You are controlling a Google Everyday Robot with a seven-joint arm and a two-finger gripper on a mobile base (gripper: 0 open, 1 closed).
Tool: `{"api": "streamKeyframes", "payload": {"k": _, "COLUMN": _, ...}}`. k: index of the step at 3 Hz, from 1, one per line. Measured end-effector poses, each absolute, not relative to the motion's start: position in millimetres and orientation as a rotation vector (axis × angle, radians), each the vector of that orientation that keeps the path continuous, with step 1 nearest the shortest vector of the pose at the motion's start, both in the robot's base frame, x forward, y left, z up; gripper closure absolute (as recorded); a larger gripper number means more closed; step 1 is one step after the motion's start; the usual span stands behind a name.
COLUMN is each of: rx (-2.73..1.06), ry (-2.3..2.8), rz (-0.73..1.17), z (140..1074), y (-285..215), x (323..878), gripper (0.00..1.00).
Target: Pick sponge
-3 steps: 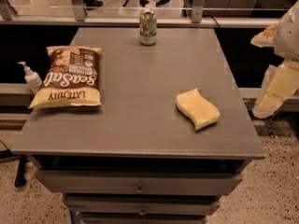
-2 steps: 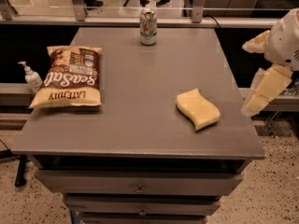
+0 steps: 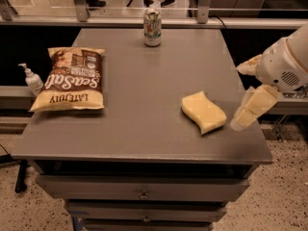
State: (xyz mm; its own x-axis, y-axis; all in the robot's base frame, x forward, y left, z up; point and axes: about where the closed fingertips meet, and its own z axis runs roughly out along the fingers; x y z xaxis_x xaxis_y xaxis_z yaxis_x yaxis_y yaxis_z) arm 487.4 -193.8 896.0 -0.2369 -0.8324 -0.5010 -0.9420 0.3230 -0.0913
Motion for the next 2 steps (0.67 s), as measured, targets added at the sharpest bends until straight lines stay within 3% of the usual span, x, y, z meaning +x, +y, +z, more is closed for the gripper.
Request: {"api": "streamKeyframes", "payload": {"k": 2, "rx": -1.519, "ry": 2.126, "rz": 0.482, "z": 862.1, "y": -166.7, "x": 471.9, "gripper": 0.0}}
